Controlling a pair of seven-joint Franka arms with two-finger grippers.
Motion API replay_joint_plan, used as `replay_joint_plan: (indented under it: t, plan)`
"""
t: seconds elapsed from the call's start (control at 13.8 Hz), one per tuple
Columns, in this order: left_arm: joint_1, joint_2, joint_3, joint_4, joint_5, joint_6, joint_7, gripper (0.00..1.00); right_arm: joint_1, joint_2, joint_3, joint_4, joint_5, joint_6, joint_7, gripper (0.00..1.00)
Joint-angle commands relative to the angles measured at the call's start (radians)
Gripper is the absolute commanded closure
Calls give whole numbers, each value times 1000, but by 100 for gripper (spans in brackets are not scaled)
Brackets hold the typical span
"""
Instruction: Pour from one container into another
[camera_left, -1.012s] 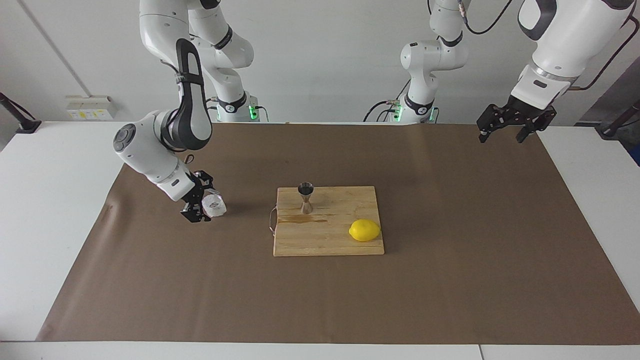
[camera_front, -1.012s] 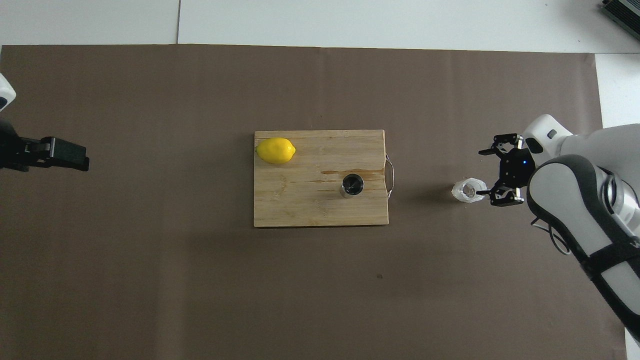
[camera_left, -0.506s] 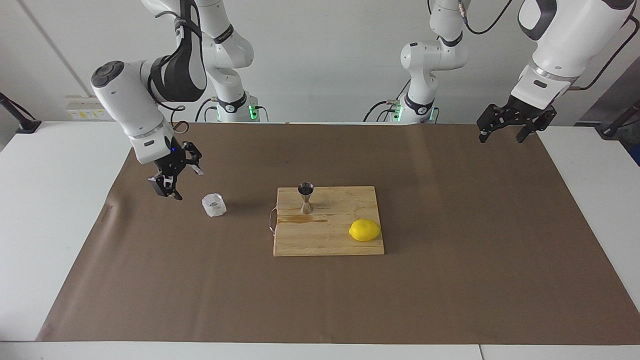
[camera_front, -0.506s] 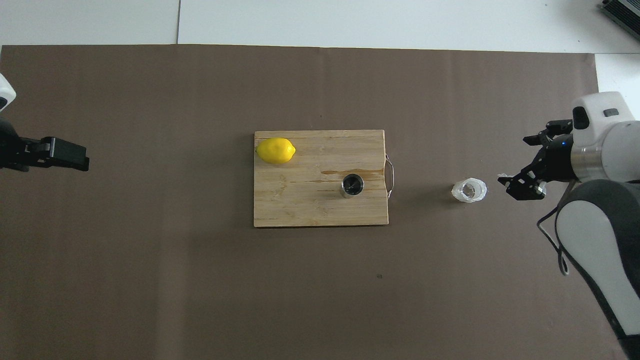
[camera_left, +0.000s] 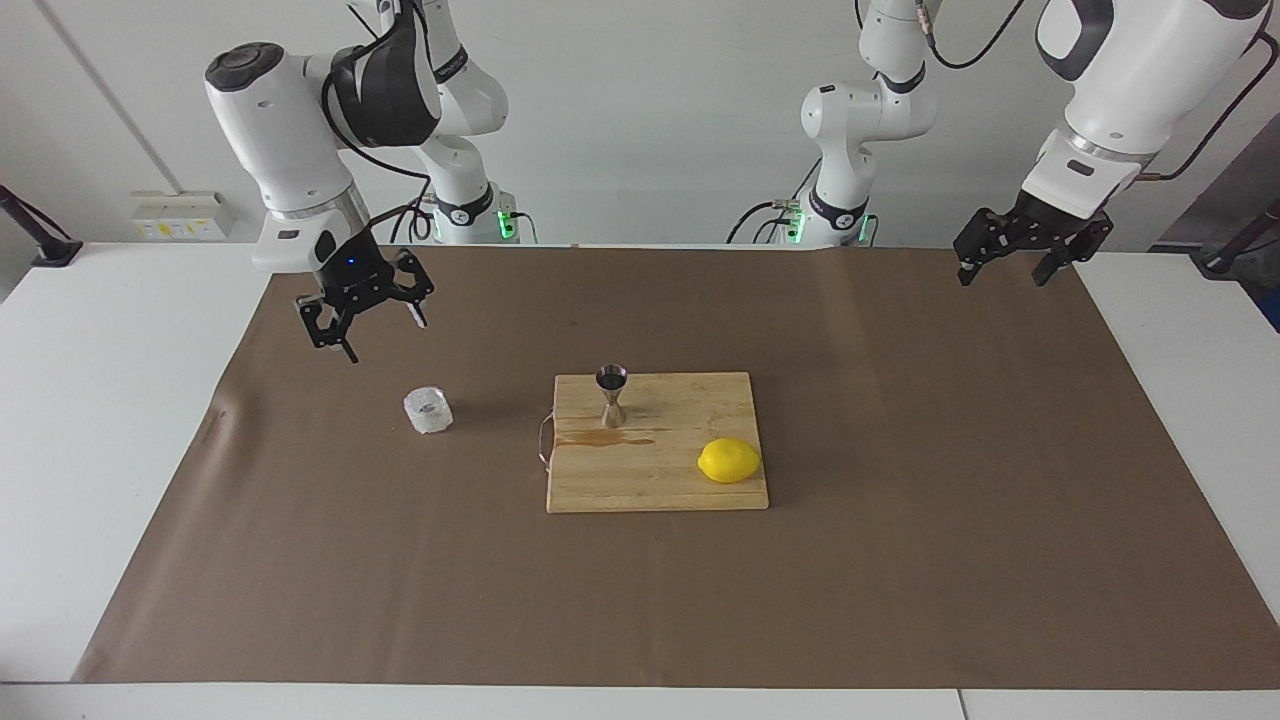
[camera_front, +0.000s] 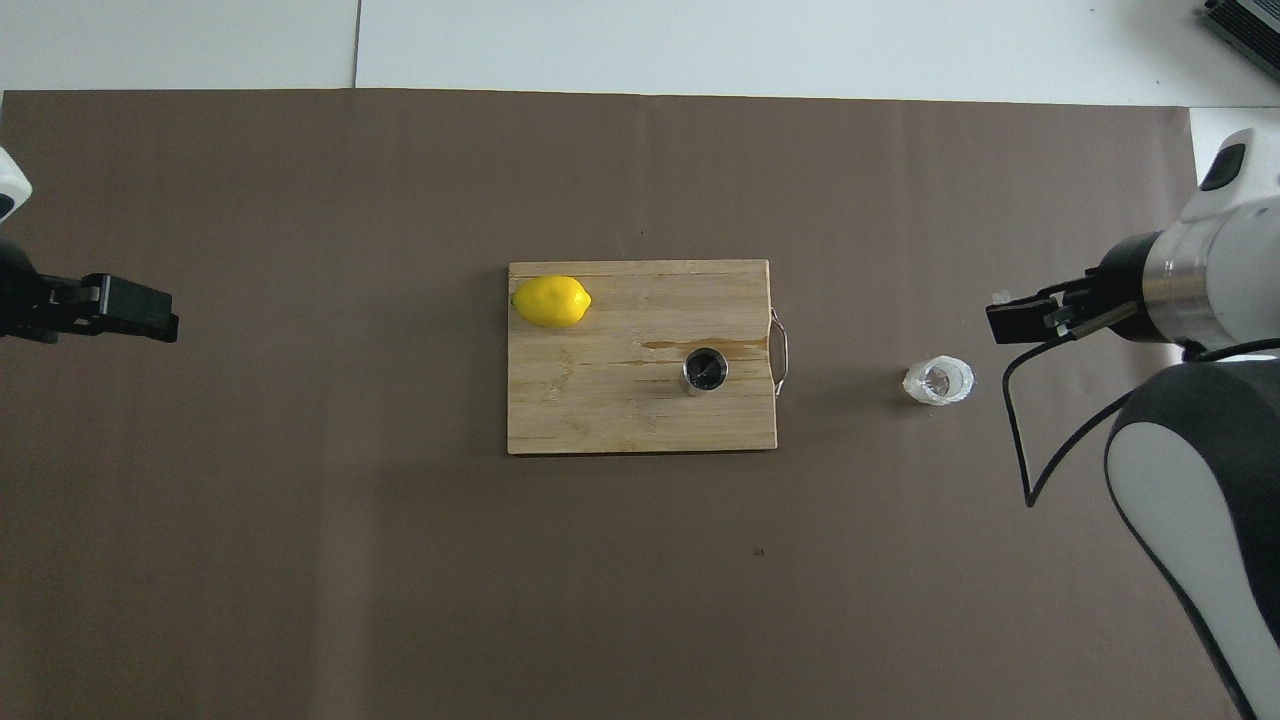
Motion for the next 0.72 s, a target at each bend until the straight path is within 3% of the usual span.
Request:
replay_joint_plan:
  t: [0.0,0.22,0.51,0.65]
  plan:
    - [7,-24,-2,-25,-8,-5,6,0,0,82,1,192,-28,-142,168,0]
    - [7,-24,-2,-25,-8,-5,6,0,-3,105,0,295,-28,-265,174,0]
    - [7,-24,-2,-25,-8,-5,6,0,-19,41,-12,259,-18,-420,232,0]
    - [7,-24,-2,-25,-8,-4,6,0,-17,-8,-12,188,-20,-417,251,0]
